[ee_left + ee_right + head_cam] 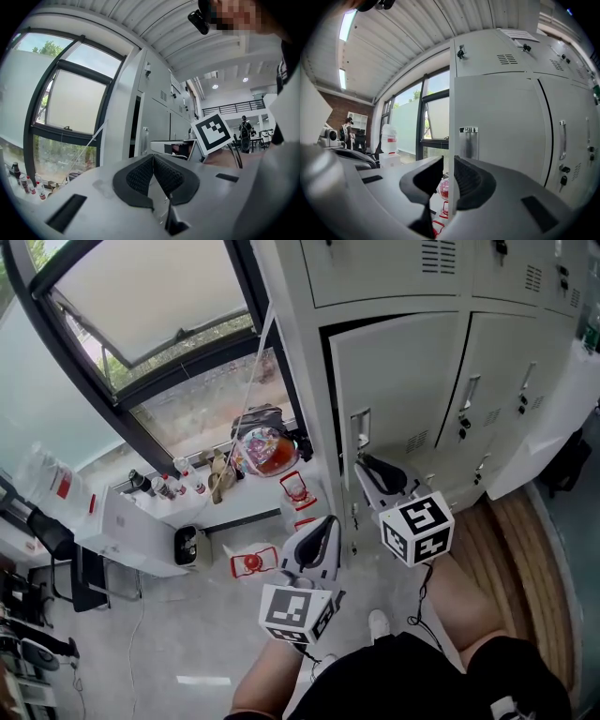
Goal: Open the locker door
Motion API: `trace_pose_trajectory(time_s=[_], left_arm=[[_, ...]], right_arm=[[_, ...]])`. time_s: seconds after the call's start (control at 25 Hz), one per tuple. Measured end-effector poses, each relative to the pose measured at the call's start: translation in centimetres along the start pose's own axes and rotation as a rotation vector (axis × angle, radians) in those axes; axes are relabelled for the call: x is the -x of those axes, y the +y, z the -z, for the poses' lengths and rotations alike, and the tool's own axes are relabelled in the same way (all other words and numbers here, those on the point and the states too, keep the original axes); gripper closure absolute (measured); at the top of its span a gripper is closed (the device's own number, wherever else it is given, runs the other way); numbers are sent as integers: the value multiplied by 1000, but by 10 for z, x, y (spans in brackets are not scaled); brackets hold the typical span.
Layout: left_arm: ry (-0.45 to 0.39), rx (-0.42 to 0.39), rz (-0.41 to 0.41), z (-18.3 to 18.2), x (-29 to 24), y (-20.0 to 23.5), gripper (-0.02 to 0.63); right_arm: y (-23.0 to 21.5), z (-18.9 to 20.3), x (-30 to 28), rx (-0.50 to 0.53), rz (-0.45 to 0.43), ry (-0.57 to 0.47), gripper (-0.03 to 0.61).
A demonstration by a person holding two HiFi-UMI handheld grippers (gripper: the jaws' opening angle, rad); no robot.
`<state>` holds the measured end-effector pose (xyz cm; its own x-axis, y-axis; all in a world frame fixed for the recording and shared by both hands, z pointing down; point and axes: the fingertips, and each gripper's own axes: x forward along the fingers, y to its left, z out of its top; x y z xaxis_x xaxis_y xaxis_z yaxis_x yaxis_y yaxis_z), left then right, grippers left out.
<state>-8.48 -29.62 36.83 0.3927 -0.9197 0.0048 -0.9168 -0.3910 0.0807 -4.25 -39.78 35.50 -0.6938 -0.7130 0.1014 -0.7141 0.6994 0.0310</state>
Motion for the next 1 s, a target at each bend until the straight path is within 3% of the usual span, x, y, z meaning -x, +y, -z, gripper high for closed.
trace_pose_trajectory(time_s=[0.12, 0.48, 0.84, 1.0], left_arm=[[2, -2, -17, 0, -3, 3, 597], [18, -16, -59, 1, 1, 9, 597], [24, -32, -100, -1, 14, 21, 597], [27, -26, -113, -2, 22, 27, 597]], right_arm=[[-6, -1, -10, 0, 15, -3, 396], [-19, -7, -39, -19, 87, -23, 306], [-22, -8, -61, 31, 198, -18, 309], [-26, -1, -65, 53, 249, 6, 387]])
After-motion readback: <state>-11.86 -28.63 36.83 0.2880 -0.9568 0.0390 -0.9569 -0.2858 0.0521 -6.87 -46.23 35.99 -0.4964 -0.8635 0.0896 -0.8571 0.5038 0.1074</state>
